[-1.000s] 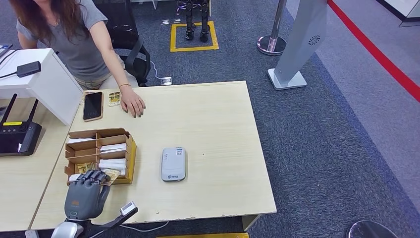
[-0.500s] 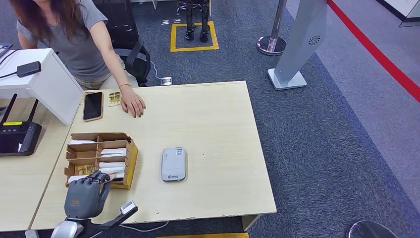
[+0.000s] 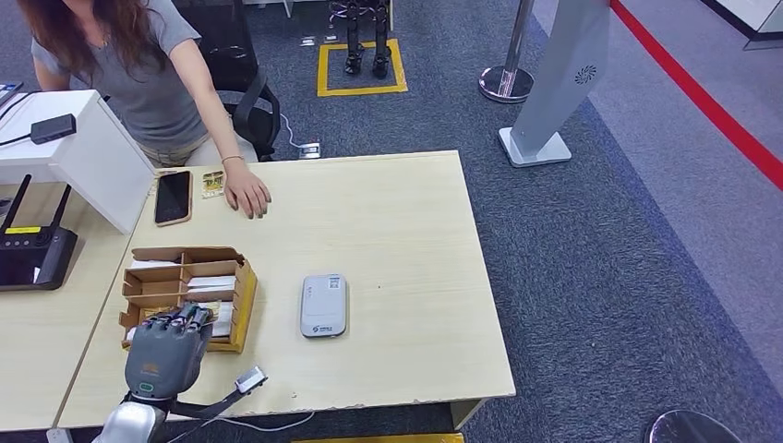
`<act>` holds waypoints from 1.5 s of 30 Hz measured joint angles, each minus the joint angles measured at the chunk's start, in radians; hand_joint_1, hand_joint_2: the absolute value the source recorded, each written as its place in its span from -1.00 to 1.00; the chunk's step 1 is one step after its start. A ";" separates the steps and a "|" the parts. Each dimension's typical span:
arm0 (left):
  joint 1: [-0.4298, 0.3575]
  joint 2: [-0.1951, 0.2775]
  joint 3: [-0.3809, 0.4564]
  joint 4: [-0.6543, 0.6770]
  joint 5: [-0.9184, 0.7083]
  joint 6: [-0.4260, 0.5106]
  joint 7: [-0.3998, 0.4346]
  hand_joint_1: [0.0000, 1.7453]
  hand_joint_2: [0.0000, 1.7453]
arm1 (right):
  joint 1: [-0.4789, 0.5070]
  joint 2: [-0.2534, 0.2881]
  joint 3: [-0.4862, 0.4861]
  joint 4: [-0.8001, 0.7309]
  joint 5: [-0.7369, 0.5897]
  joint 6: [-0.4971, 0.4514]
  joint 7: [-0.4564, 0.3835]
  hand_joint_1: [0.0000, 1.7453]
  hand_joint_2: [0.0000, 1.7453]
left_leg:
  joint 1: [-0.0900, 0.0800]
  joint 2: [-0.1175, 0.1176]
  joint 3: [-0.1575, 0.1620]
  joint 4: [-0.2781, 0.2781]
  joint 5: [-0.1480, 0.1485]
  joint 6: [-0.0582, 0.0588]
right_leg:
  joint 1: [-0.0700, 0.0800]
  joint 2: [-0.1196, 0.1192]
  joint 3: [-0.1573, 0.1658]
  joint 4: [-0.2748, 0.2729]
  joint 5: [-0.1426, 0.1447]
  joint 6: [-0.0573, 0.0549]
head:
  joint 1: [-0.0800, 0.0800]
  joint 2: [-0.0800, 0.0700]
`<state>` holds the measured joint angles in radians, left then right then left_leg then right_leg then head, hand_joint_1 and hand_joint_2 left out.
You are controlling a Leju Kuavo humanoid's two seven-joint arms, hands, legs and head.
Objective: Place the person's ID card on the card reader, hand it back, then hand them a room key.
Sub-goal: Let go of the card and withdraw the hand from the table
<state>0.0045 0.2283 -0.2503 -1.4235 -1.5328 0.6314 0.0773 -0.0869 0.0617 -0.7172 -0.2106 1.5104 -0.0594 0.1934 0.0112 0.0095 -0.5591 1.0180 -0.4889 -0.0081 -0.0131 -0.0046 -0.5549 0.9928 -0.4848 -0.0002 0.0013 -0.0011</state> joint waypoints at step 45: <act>-0.786 0.227 -0.253 0.463 -0.010 0.003 0.109 1.00 1.00 | -0.092 0.012 0.145 0.000 0.039 0.101 0.002 -1.00 -1.00 | 0.000 0.000 -0.005 0.000 0.009 -0.003 | 0.001 0.000 -0.007 0.002 0.009 -0.003 | 0.000 0.000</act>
<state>-0.7813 0.4558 -0.5034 -0.9605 -1.5428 0.6345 0.1866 -0.1790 0.0734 -0.5723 -0.2106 1.5492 0.0419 0.1952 0.0115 0.0099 -0.5642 1.0182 -0.4799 -0.0111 -0.0122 -0.0042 -0.5616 0.9949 -0.4762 -0.0035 0.0012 -0.0013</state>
